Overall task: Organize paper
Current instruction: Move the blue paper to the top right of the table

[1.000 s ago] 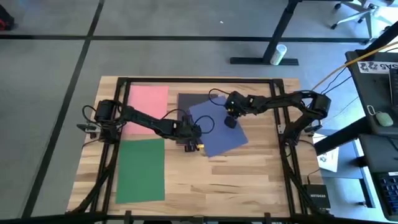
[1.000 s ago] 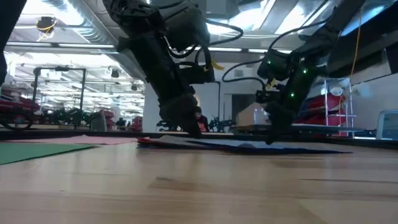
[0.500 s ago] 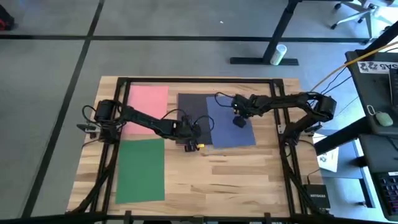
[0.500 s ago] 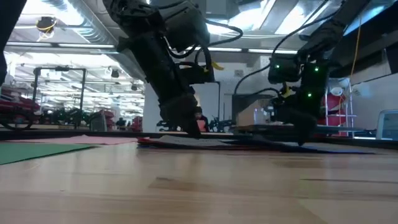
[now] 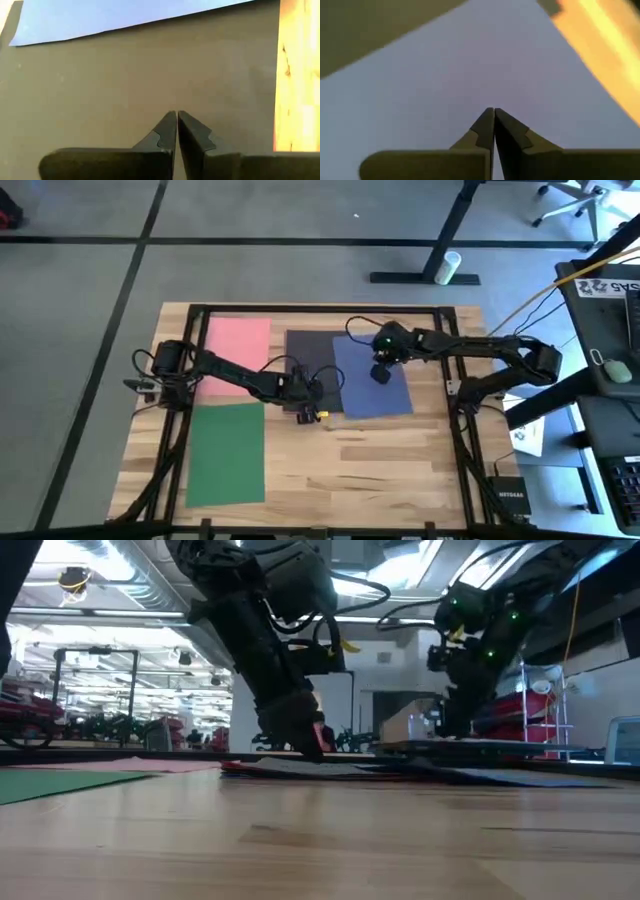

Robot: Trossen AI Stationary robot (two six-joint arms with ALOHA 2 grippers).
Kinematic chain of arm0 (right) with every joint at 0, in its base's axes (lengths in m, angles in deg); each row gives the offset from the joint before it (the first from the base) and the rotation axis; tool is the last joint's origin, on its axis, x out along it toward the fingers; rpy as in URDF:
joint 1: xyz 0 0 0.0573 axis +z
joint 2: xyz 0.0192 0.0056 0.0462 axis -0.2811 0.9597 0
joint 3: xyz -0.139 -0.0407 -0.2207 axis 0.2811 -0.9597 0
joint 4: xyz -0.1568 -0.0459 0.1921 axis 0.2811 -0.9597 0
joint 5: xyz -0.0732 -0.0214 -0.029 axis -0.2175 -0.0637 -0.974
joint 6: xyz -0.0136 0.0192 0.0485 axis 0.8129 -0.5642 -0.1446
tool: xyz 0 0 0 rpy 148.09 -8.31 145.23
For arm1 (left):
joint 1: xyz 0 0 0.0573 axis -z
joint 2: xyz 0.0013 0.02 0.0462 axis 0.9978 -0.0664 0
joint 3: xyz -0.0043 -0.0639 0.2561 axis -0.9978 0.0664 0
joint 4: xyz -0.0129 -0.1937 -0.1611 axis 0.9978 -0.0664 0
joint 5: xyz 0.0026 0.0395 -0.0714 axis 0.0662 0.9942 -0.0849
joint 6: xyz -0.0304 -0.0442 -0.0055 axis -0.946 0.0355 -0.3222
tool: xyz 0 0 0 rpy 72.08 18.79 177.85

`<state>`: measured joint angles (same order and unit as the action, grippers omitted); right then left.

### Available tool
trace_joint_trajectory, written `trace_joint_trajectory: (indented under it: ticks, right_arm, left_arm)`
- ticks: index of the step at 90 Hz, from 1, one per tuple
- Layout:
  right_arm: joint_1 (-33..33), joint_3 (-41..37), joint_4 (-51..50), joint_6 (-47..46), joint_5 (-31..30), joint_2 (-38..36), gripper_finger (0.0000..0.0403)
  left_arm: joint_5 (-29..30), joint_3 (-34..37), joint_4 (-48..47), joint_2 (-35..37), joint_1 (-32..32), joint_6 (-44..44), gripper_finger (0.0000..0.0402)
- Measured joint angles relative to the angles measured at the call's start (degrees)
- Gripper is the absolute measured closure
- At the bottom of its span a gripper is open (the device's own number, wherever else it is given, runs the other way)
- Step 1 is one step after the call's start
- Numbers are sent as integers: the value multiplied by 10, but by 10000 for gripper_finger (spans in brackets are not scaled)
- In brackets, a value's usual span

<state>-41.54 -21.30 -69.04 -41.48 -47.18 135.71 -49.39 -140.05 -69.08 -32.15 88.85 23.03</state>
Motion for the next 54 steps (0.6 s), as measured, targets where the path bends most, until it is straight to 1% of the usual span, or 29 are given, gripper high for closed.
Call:
trace_joint_trajectory:
  ticks: [13,29,38,54]
  right_arm:
    - [27,0,16,12,10,51,403]
    - [51,0,35,12,8,105,403]
    - [50,4,30,10,2,114,403]
    - [50,3,-11,9,-36,109,403]
  left_arm:
    - [0,0,0,0,0,0,402]
    - [0,0,0,0,0,0,402]
    - [0,0,0,0,0,-1,402]
    - [0,0,-1,0,0,-3,402]
